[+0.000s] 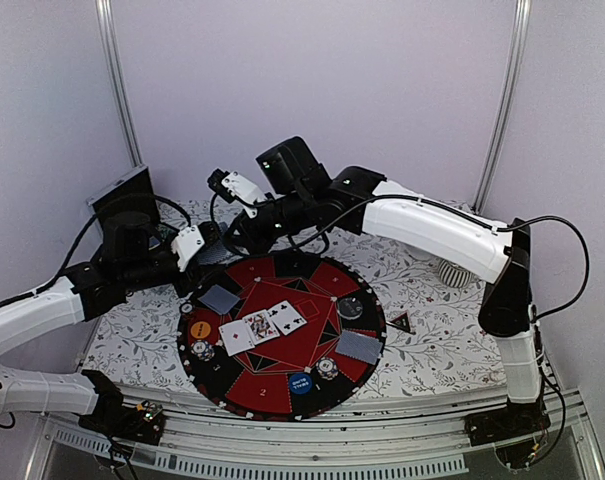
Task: Distribute texas hold em gaming equipment
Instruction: Adjust the face-down deck piles.
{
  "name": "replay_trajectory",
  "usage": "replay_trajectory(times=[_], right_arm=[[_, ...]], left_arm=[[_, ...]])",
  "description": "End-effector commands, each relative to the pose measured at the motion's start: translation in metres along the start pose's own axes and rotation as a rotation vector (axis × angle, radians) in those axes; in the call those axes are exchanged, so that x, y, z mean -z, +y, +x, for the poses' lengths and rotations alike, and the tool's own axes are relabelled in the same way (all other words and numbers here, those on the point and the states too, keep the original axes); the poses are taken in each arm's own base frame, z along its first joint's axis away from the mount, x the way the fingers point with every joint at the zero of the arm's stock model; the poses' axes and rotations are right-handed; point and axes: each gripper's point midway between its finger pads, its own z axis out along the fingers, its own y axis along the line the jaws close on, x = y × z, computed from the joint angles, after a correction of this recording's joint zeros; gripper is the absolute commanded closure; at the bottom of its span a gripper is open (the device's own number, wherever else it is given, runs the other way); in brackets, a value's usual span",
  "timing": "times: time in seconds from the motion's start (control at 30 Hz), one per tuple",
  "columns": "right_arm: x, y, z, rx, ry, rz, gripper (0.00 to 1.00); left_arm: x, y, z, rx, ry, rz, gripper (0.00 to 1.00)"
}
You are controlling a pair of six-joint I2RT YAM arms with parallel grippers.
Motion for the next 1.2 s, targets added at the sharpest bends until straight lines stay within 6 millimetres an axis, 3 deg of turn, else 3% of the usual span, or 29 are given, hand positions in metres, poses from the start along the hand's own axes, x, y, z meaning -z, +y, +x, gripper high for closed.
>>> replay_trajectory(times=[0.0, 0.07, 0.37, 0.57, 0.63, 0.67, 0.9, 1.17], right_arm=[[-0.011, 0.006, 0.009, 0.048, 0.033, -0.012, 0.86], [-0.010, 0.006, 0.006, 0.047, 0.023, -0.013, 0.74], [-0.006, -0.001, -0.005, 0.031, -0.016, 0.033, 0.65], [0.001, -0.012, -0.012, 0.027, -0.036, 0.101, 0.39], [0.002, -0.012, -0.016, 0.028, -0.046, 0.102, 0.37], [0.003, -0.012, -0.017, 0.029, -0.050, 0.100, 0.39], [0.001, -0.012, -0.013, 0.008, -0.046, 0.060, 0.78], [0.018, -0.020, -0.018, 0.002, -0.050, 0.110, 0.84]], left_arm=[[0.003, 0.000, -0.019, 0.001, -0.076, 0.001, 0.57], [0.004, 0.000, -0.022, 0.007, -0.087, 0.005, 0.57], [0.005, -0.002, -0.027, 0.030, -0.102, 0.023, 0.57], [0.006, -0.005, -0.031, 0.044, -0.116, 0.044, 0.57], [0.006, -0.006, -0.031, 0.048, -0.120, 0.054, 0.57], [0.006, -0.007, -0.032, 0.049, -0.123, 0.059, 0.57], [0.007, -0.008, -0.035, 0.059, -0.133, 0.069, 0.58], [0.002, -0.003, -0.025, 0.042, -0.092, 0.033, 0.58]])
